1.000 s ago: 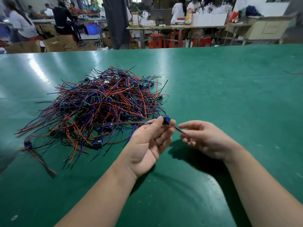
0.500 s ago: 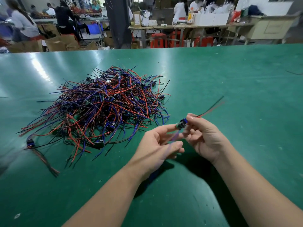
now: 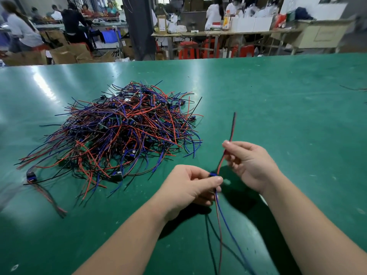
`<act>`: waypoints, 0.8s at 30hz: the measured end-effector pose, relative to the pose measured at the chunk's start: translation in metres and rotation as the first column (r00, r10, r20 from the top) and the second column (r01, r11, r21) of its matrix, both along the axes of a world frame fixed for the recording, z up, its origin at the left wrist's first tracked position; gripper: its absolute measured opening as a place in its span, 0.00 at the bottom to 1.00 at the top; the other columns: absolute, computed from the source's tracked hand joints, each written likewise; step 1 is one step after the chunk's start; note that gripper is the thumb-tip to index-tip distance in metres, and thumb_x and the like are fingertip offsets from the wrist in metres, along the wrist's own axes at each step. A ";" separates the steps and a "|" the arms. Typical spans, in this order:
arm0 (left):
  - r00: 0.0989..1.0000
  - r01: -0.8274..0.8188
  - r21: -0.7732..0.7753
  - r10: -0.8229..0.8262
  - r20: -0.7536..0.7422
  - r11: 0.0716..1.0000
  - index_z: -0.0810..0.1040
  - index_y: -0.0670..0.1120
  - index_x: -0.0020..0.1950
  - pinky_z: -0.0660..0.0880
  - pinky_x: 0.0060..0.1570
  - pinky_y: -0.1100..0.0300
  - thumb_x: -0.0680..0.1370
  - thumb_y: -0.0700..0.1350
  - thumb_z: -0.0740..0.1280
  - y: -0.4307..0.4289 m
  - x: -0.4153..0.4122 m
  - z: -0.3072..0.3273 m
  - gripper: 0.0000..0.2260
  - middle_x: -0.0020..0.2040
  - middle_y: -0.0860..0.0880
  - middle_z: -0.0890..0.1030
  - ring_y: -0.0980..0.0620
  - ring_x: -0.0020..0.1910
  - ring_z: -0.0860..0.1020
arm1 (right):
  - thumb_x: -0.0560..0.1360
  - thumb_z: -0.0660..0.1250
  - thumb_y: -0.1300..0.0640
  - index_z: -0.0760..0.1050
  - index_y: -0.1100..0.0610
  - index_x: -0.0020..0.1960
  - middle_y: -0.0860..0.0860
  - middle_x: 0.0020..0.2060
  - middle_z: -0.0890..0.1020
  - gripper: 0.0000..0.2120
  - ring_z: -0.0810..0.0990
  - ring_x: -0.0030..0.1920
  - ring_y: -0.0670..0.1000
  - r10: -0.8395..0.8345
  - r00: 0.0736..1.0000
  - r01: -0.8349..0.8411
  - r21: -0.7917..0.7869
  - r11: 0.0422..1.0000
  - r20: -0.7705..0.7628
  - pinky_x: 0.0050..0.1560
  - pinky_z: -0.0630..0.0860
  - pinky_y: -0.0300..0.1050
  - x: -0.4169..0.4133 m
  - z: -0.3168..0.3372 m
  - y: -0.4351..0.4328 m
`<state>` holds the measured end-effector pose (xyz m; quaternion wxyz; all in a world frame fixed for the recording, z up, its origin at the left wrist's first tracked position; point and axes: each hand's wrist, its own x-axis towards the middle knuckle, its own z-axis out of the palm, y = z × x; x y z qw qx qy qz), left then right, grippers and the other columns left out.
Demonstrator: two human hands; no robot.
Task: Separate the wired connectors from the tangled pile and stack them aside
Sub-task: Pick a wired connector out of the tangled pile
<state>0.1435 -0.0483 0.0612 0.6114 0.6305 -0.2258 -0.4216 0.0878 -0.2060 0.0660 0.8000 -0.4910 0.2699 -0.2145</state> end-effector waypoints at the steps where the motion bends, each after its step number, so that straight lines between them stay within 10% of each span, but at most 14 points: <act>1: 0.998 0.067 0.026 -0.067 0.000 0.997 0.81 0.43 0.37 0.77 0.29 0.63 0.74 0.40 0.72 0.002 0.000 0.001 0.06 0.35 0.46 0.83 0.53 0.29 0.78 | 0.70 0.70 0.65 0.76 0.61 0.37 0.51 0.24 0.79 0.05 0.75 0.23 0.43 -0.084 0.996 0.084 0.024 0.996 0.011 0.24 0.71 0.32 -0.002 0.002 -0.007; 7: 0.953 0.297 0.105 -0.302 0.034 0.949 0.82 0.44 0.38 0.79 0.34 0.62 0.73 0.42 0.74 0.007 -0.002 0.002 0.04 0.37 0.45 0.83 0.53 0.31 0.79 | 0.74 0.68 0.65 0.73 0.58 0.39 0.50 0.26 0.78 0.07 0.76 0.23 0.41 -0.357 0.933 0.344 0.198 0.918 0.037 0.24 0.70 0.30 -0.012 0.003 -0.037; 11: 0.994 0.112 0.036 -0.112 0.006 0.993 0.82 0.44 0.36 0.78 0.32 0.63 0.72 0.42 0.73 0.002 -0.004 -0.001 0.06 0.37 0.44 0.83 0.53 0.29 0.79 | 0.78 0.63 0.64 0.68 0.58 0.44 0.54 0.34 0.73 0.06 0.78 0.28 0.48 -0.500 0.863 0.466 0.269 0.843 0.073 0.29 0.73 0.35 -0.013 0.005 -0.043; 16: 0.970 -0.230 -0.071 0.223 -0.092 0.971 0.79 0.40 0.41 0.77 0.28 0.65 0.72 0.44 0.71 -0.005 0.002 -0.001 0.07 0.35 0.46 0.83 0.54 0.27 0.79 | 0.76 0.66 0.64 0.73 0.53 0.40 0.51 0.30 0.75 0.09 0.75 0.26 0.47 -0.166 0.983 0.185 -0.334 0.924 0.084 0.29 0.70 0.38 -0.013 0.013 -0.008; 21: 0.971 -0.221 -0.062 0.214 -0.102 0.973 0.77 0.40 0.41 0.78 0.28 0.61 0.80 0.47 0.62 -0.006 0.004 -0.002 0.13 0.29 0.49 0.80 0.53 0.27 0.79 | 0.68 0.75 0.60 0.81 0.47 0.41 0.46 0.38 0.83 0.08 0.79 0.33 0.46 0.152 0.956 -0.292 -0.822 0.490 -0.249 0.38 0.75 0.41 -0.011 0.004 0.027; 24: 0.978 -0.176 -0.030 0.172 -0.117 0.984 0.77 0.42 0.44 0.78 0.29 0.61 0.82 0.50 0.57 -0.006 0.006 0.000 0.16 0.34 0.46 0.82 0.50 0.28 0.81 | 0.67 0.74 0.64 0.80 0.44 0.40 0.41 0.35 0.82 0.14 0.78 0.32 0.43 0.105 0.966 -0.256 -0.833 0.490 -0.235 0.37 0.73 0.38 -0.009 0.000 0.028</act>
